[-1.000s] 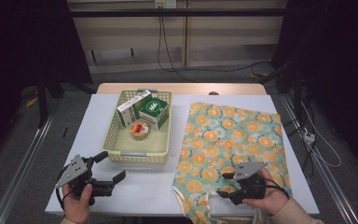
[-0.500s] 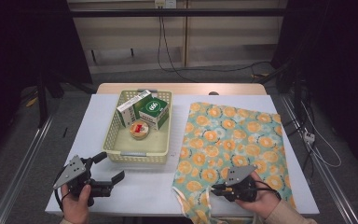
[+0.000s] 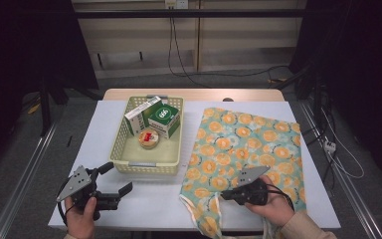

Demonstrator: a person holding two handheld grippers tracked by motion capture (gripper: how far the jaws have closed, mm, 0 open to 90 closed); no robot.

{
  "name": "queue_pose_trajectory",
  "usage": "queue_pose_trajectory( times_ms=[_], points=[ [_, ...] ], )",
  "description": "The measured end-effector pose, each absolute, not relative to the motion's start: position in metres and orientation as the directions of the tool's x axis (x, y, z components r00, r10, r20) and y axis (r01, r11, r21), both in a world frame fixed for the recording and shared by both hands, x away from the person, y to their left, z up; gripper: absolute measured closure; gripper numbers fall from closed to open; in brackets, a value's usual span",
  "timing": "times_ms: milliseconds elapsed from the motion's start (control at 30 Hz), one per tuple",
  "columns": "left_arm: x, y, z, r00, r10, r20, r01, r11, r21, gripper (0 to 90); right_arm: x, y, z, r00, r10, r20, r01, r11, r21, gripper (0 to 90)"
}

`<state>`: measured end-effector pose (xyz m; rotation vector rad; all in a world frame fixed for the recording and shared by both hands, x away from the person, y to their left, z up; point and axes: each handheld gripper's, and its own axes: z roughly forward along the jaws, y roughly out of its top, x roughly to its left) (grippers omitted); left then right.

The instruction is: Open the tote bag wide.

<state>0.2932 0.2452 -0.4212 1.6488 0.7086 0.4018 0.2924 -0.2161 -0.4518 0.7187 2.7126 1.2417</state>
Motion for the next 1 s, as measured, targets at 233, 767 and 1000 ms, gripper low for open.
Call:
queue_pose_trajectory(
  times_ms=[233, 767, 1000],
  points=[
    [0.293, 0.244, -0.421, 0.753, 0.647, -0.121, 0.228, -0.084, 0.970, 2.1, 0.308, -0.221, -0.446, -0.862, 0.492, 0.126, 0.404, 0.513, 0.758, 90.0],
    [0.295, 0.243, -0.421, 0.752, 0.648, -0.122, 0.231, -0.085, 0.969, 2.1, 0.366, -0.208, -0.442, -0.782, 0.610, 0.124, 0.451, 0.418, 0.788, 90.0],
    [0.294, 0.244, -0.421, 0.753, 0.646, -0.126, 0.231, -0.080, 0.970, 2.1, 0.393, -0.201, -0.437, -0.749, 0.651, 0.120, 0.463, 0.386, 0.798, 90.0]
  ],
)
